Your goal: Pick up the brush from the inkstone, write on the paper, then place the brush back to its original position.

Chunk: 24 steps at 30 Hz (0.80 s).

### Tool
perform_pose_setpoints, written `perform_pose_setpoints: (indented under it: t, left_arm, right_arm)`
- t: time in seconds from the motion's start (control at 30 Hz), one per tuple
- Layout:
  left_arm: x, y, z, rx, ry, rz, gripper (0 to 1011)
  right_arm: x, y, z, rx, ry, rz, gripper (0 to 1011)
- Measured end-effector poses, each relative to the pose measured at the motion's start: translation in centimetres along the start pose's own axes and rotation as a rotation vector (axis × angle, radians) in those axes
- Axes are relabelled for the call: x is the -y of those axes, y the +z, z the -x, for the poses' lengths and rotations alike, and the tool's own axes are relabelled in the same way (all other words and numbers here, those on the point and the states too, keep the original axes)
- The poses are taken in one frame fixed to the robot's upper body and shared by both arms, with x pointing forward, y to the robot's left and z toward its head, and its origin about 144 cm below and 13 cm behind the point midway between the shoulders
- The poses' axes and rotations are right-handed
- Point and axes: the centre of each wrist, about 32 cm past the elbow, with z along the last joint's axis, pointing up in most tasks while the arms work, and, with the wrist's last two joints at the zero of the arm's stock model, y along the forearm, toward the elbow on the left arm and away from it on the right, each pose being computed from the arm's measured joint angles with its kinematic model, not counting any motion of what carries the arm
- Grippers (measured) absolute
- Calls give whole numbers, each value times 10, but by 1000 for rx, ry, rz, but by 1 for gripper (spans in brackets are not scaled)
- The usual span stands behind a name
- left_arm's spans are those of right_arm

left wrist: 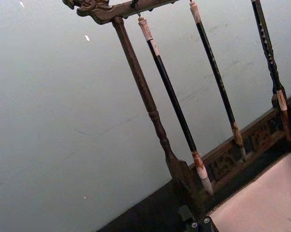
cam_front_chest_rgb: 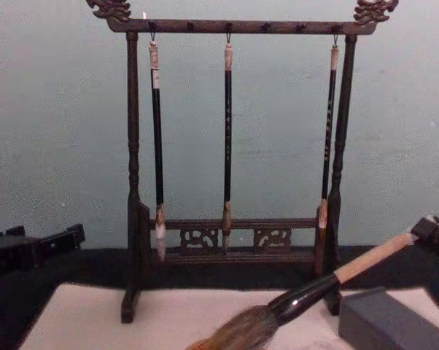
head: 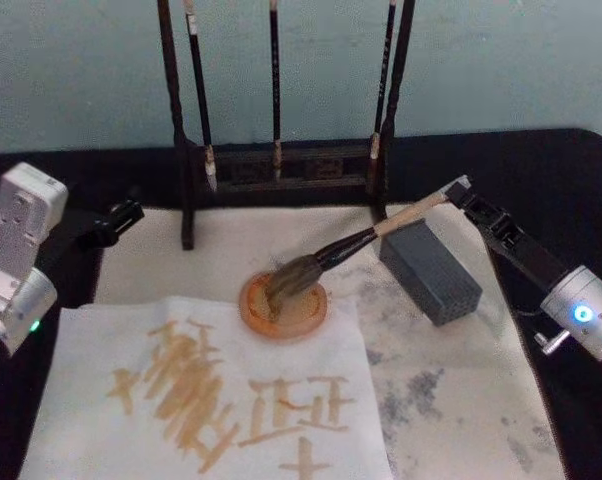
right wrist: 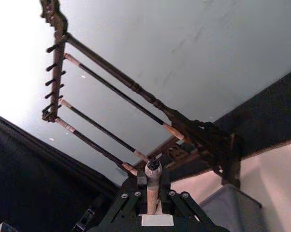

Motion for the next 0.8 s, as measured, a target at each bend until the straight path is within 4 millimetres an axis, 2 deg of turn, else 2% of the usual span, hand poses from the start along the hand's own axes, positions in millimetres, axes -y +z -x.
perform_pose_setpoints:
  t: [0.8]
  left_arm:
    - [0, 0, 0, 0, 0, 0, 1002]
  right_arm:
    - [0, -3, -23, -74, -68, -9, 151]
